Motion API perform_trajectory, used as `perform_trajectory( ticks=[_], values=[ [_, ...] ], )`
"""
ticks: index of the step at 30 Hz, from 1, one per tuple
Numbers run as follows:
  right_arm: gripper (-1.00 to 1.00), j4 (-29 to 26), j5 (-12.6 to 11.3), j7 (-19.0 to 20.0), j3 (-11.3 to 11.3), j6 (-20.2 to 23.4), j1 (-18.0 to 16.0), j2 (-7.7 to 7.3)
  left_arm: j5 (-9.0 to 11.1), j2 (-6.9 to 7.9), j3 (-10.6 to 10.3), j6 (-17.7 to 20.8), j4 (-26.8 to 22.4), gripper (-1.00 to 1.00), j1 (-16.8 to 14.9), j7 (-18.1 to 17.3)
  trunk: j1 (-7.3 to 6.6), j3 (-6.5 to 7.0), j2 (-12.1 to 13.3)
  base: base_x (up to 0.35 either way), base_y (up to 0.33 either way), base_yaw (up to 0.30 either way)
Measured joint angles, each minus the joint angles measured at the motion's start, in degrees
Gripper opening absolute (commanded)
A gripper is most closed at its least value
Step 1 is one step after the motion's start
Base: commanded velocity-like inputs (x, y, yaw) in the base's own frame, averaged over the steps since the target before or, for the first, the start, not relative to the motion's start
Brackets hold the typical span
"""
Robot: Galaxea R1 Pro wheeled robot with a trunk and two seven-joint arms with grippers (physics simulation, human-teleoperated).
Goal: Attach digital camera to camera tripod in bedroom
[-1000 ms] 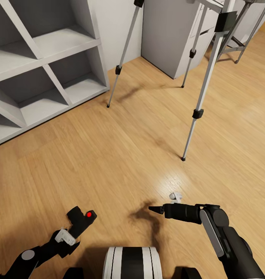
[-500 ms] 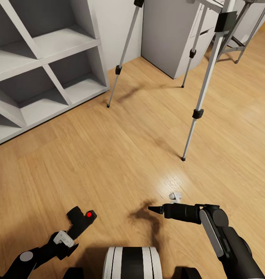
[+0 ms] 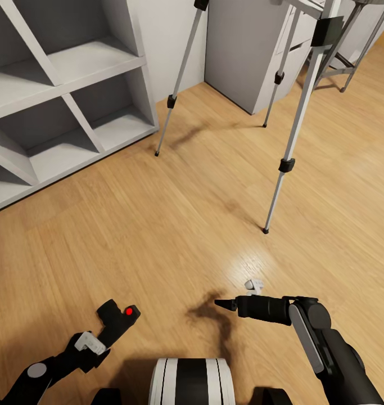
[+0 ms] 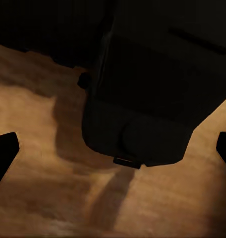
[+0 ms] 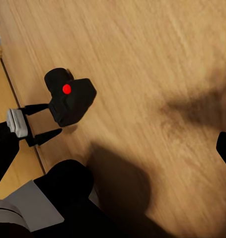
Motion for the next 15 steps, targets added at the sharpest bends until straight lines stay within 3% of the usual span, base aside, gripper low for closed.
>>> perform_trajectory(
  ticks=[15],
  values=[
    [1.0, -0.1, -0.1, -0.3, -0.1, 0.1, 0.0, -0.26, -0.1, 0.11, 0.0, 0.0, 0.5, 1.0, 0.0, 1.6, 0.0, 0.0, 0.0, 0.0, 0.0, 0.0]
  ],
)
